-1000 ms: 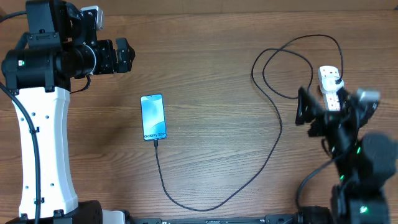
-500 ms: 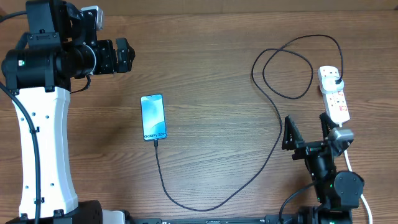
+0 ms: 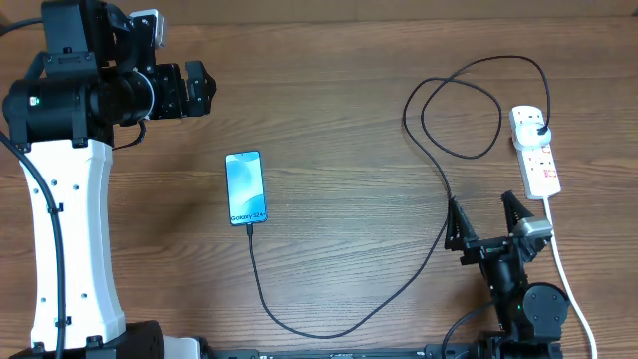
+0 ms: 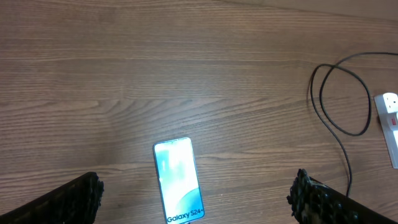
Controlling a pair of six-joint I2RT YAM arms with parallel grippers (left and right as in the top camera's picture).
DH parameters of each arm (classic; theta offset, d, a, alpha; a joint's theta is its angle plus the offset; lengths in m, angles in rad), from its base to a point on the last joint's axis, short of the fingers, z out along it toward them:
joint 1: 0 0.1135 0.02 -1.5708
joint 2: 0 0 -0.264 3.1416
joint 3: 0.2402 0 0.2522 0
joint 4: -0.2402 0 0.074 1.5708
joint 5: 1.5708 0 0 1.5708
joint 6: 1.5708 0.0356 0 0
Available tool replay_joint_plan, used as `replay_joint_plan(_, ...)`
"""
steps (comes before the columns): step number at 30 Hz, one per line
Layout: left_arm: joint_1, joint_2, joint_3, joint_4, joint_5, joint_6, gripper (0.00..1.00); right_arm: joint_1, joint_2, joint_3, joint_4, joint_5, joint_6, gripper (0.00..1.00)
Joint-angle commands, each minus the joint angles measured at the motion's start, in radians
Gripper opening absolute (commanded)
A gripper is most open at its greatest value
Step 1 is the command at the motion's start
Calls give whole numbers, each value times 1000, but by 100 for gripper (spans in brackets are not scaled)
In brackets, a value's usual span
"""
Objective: Plug charger to phone and switch on socket
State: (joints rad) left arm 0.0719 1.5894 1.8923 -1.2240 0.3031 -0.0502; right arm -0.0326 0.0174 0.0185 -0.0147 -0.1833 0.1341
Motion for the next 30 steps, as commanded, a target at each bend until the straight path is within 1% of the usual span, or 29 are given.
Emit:
replay_joint_plan(1,2,-1,8,1,7,1,100,3,-15,-11,-8,12,-2,100)
replay_joint_plan(4,1,0,8,1,7,1,100,5,-15,-11,-59,29,-2,100)
replay_joint_plan(30,1,0,8,1,7,1,100,5,-14,-11,-55,25,-2,100)
